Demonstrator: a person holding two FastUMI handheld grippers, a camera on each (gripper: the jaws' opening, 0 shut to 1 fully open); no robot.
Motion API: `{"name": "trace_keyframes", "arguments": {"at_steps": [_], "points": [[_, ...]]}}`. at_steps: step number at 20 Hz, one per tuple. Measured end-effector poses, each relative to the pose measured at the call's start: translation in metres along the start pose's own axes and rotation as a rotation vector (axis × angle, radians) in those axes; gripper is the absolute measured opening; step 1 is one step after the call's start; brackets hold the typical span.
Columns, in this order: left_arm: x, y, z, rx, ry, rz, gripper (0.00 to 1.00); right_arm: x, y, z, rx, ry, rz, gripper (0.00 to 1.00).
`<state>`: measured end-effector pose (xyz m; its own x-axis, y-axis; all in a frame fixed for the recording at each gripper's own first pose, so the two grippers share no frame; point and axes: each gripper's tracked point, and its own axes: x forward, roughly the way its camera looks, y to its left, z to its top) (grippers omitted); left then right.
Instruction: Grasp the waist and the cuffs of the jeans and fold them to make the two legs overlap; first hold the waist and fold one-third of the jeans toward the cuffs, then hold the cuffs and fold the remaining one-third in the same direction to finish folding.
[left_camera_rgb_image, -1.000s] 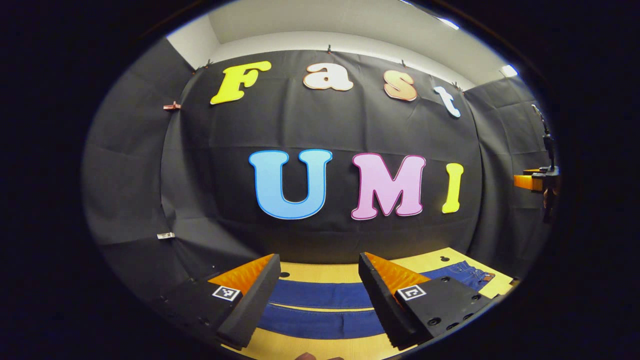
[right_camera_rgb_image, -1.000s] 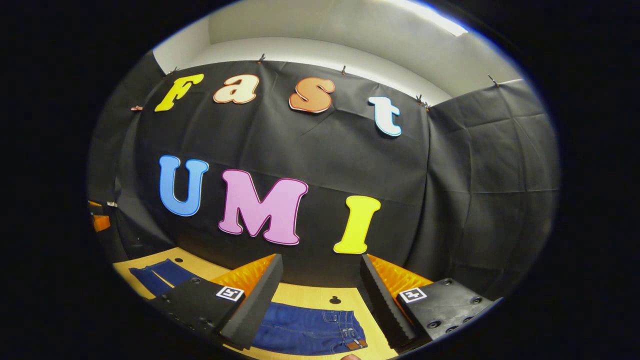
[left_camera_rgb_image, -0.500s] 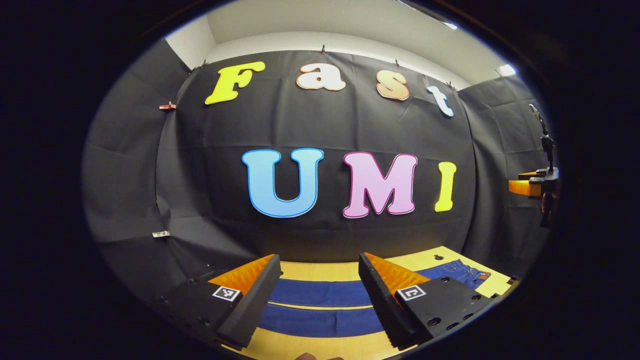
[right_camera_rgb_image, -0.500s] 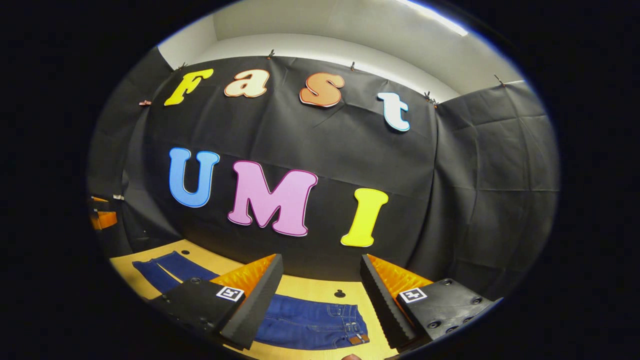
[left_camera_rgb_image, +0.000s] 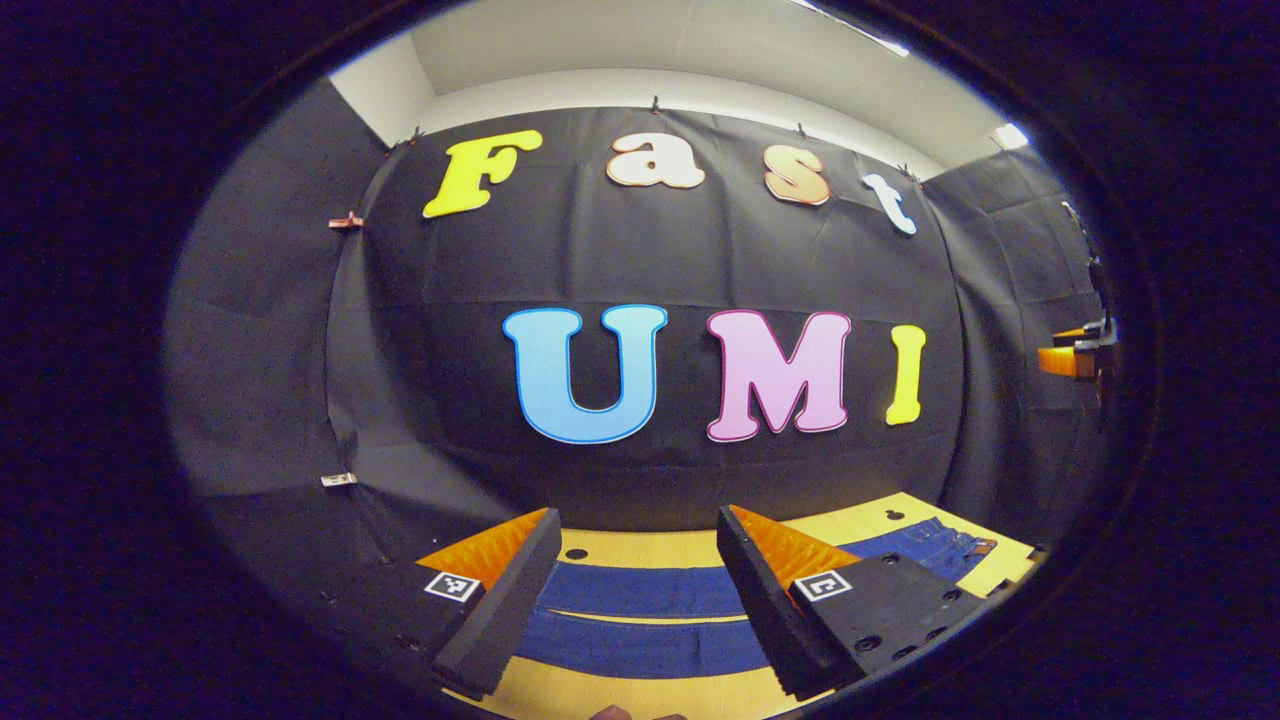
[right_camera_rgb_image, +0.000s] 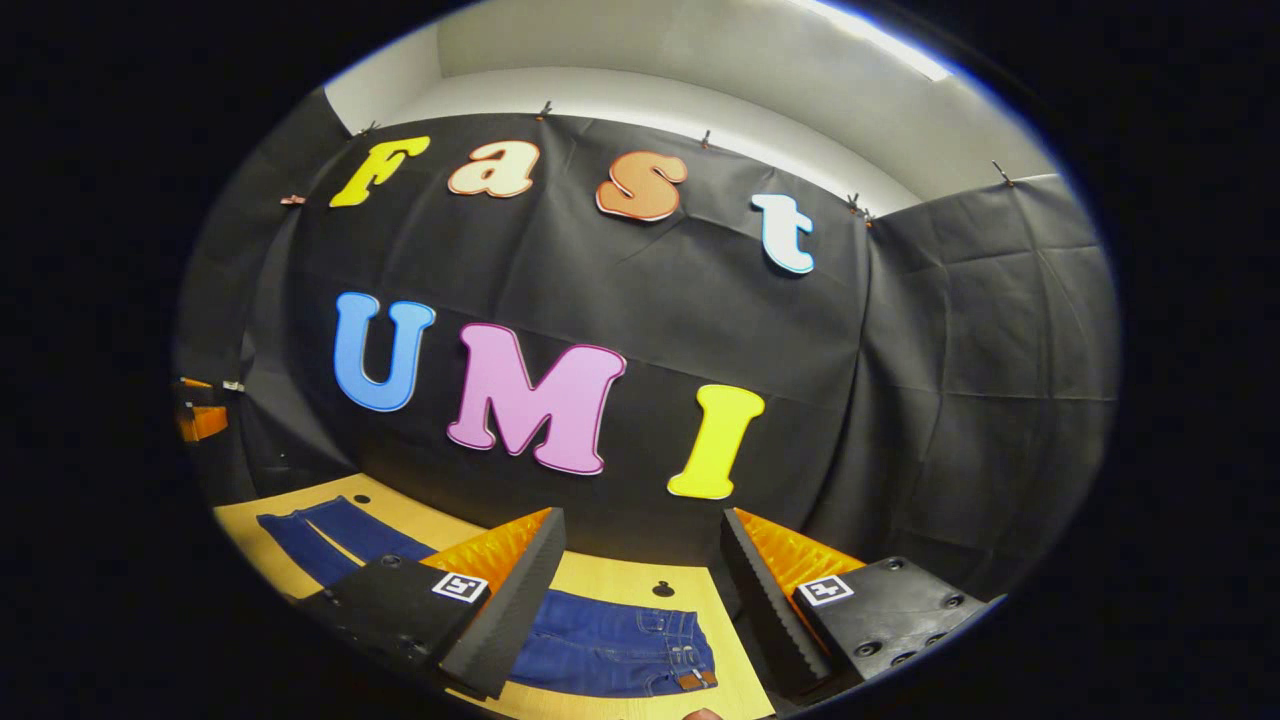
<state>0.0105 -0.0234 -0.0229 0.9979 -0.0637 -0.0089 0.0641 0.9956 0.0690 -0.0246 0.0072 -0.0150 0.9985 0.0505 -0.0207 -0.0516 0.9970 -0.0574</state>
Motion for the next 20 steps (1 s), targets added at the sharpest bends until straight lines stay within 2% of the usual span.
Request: {"name": "trace_keyframes", "arguments": {"at_steps": [4, 7, 11, 15, 18, 20], "points": [[-0.002, -0.026, -0.007, 0.099, 0.012, -0.095, 0.98, 0.000, 0.012, -0.003, -0.132, -0.022, 0.029, 0.94], [-0.005, -0.032, -0.024, 0.168, 0.031, -0.147, 0.98, -0.006, 0.031, -0.009, -0.227, -0.045, 0.089, 0.94], [0.000, -0.009, -0.047, 0.395, 0.052, -0.158, 0.98, -0.011, 0.031, -0.046, -0.468, -0.018, 0.134, 0.96], [0.009, 0.013, -0.083, 0.476, 0.110, -0.193, 0.97, -0.015, 0.037, -0.102, -0.632, 0.066, 0.206, 0.96], [0.017, 0.040, -0.125, 0.624, 0.160, -0.254, 0.97, -0.015, 0.031, -0.154, -0.752, 0.150, 0.239, 0.95], [0.024, 0.070, -0.168, 0.716, 0.239, -0.285, 0.97, -0.012, 0.031, -0.195, -0.767, 0.233, 0.263, 0.95]]}}
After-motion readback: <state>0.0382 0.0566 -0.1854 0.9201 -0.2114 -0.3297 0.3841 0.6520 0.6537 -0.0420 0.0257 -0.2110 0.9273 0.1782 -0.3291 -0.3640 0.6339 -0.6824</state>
